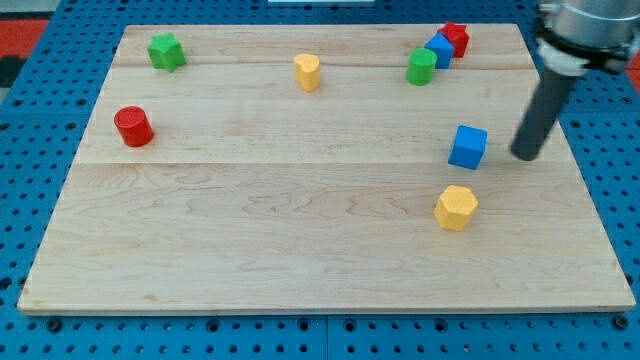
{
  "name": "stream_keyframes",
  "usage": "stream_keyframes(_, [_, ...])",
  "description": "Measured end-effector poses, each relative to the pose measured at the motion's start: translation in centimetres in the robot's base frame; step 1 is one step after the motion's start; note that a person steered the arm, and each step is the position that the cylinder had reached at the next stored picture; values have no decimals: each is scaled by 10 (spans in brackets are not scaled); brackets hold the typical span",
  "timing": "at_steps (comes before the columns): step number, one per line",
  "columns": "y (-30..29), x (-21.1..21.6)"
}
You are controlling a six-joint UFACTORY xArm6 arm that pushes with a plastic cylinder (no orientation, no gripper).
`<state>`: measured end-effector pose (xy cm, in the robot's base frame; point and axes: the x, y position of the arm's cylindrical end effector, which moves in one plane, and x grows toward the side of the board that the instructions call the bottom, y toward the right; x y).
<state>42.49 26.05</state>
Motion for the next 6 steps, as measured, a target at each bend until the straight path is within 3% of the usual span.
stream_keyframes(1, [73,-45])
stream_keyframes(3, [85,-105])
stream_keyframes(6, [85,-119])
